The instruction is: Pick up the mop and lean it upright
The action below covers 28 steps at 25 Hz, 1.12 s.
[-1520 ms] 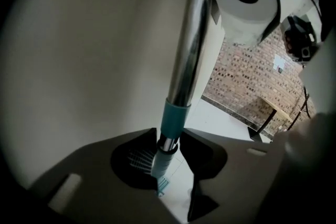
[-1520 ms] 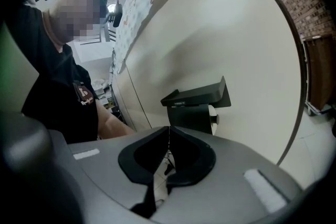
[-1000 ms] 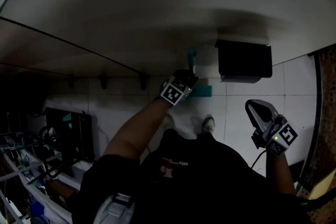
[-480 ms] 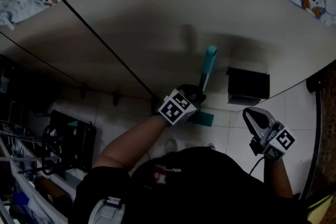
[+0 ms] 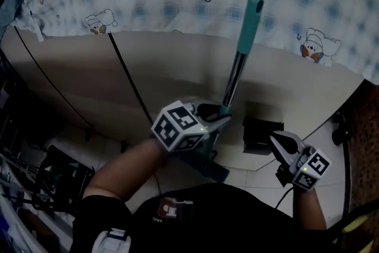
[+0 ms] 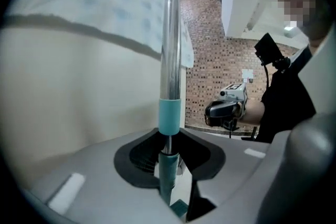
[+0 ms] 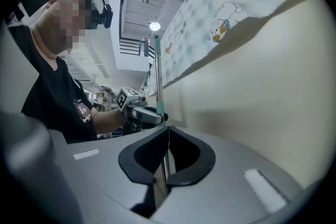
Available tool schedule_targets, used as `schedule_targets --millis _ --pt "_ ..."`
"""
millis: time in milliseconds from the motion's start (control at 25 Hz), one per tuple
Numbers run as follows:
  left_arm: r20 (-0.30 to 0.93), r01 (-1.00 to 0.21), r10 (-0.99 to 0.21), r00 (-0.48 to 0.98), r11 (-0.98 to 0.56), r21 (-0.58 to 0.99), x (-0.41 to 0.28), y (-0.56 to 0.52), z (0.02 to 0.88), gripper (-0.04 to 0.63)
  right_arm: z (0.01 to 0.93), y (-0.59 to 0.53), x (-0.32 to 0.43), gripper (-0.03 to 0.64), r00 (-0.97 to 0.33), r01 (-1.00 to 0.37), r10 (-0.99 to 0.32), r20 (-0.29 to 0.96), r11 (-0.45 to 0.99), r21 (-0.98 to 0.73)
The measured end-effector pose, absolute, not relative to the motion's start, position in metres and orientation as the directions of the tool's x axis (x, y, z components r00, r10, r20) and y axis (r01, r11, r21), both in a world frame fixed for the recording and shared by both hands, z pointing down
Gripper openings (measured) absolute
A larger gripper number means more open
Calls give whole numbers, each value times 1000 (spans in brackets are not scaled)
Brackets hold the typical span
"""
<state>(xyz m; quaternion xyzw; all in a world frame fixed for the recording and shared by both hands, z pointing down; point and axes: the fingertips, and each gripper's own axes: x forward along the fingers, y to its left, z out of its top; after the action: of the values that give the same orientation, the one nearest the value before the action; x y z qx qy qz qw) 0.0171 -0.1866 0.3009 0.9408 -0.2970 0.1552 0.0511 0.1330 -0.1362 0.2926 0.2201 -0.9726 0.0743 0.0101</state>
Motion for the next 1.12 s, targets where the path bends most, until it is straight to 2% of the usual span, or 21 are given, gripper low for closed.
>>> schedule_targets --millis 240,560,1120 --pt "241 -528 -507 828 -849 29 23 -181 217 101 237 -139 138 17 -892 -452 -452 6 891 -51" --pt "196 -505 -491 849 -863 27 23 -181 146 103 213 -135 146 17 -877 -480 -480 -18 877 -27" --pt "247 -511 -493 834 -859 12 27 -195 147 103 200 -143 156 17 -857 -514 -514 -42 858 -12"
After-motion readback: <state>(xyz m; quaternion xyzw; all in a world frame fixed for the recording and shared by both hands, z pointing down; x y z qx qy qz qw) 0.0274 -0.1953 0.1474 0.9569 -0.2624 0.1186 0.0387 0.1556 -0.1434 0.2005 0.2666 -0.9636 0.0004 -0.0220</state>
